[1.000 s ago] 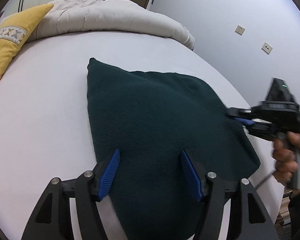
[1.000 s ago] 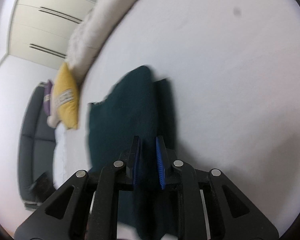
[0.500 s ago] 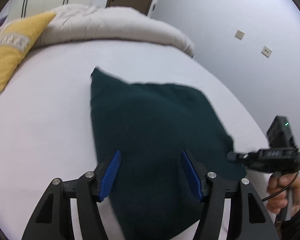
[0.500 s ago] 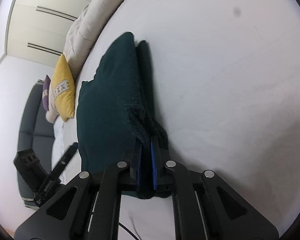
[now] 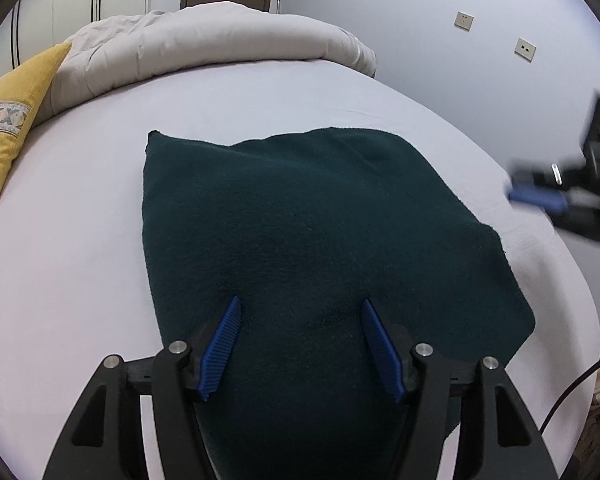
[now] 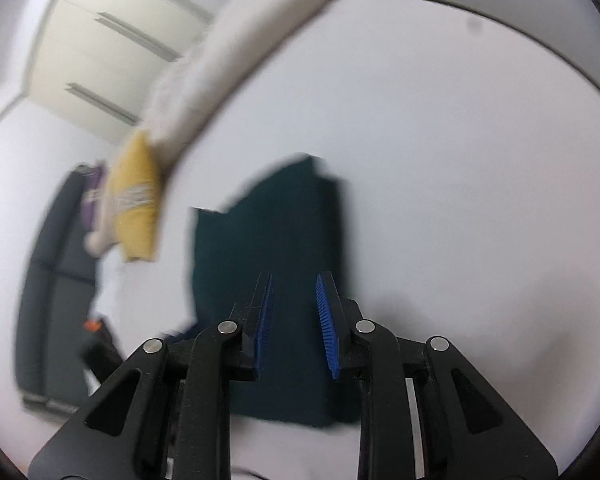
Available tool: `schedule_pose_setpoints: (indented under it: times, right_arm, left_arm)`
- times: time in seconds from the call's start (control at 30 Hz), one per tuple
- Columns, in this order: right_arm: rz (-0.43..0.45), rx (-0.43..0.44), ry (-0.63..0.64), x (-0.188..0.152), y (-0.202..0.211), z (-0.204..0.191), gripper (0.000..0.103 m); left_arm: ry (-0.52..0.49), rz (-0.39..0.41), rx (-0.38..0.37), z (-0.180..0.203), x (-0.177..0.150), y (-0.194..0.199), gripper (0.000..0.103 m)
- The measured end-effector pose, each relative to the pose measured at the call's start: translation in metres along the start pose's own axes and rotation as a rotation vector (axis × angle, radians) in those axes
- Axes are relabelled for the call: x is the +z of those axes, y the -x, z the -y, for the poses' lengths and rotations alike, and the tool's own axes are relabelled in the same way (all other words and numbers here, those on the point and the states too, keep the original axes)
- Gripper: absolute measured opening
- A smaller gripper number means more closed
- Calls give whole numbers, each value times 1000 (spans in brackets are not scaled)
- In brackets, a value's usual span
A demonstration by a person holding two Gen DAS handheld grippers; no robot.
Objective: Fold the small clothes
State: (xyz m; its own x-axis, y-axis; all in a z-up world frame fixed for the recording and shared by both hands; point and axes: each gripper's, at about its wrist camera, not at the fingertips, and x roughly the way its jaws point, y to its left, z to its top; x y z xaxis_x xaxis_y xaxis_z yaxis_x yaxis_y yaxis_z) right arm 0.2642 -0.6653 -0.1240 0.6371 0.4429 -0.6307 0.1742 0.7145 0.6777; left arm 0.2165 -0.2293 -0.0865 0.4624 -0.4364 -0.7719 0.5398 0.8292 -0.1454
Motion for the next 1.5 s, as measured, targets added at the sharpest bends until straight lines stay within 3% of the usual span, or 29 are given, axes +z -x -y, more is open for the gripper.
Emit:
schedule_pose_setpoints:
  times: [0.2, 0.3, 0.37, 0.43, 0.57, 0.63, 0.9, 0.97, 1.03, 1.07, 1.17, 1.3, 1.4, 1.47, 1.5]
  right_arm:
    - [-148, 103, -5, 28, -74, -30, 22]
    - [-205, 93, -49, 35, -110, -28, 22]
    - [-212, 55, -80, 41, -130, -24, 20]
    - [-198, 72, -116, 49, -145, -14, 17]
    - [-120, 60, -135, 60, -142, 0, 13]
    - [-94, 44, -162, 66, -142, 11, 0]
    - [28, -1, -258, 72, -129, 52, 0]
    - [72, -48, -251, 68, -111, 55, 0]
    - [117, -104, -251, 60, -84, 53, 14]
    - [133, -126, -248, 53, -70, 51, 14]
    - [101, -27, -161, 33, -43, 28, 14]
    - [-27, 117, 4, -10, -39, -16, 20]
    - [-109, 120, 17, -34, -51, -11, 22]
    - [-125, 56, -26, -47, -59, 15, 22]
    - [-120, 90, -61, -51, -59, 27, 18]
  left_arm:
    - [-3, 3, -4, 2, -2, 0, 66]
    - [-8, 3, -5, 2, -2, 0, 66]
    - [-14, 4, -4, 3, -2, 0, 66]
    - [-18, 5, -4, 3, -2, -1, 66]
    - [-21, 10, -7, 3, -2, 0, 66]
    - [-19, 11, -10, 3, -2, 0, 66]
    - [-11, 13, -44, -6, -2, -1, 68]
    - [2, 9, -56, -9, -2, 2, 68]
    - [23, 7, -66, -13, -2, 8, 68]
    - [37, 8, -72, -15, -3, 12, 66]
    - [72, 23, -78, -19, -5, 29, 62]
    - [119, 65, -75, -28, -5, 47, 58]
    - [135, 65, -79, -27, -2, 49, 57]
    - [117, -3, -76, -21, -7, 33, 57]
    - [108, -16, -68, -20, -13, 27, 57]
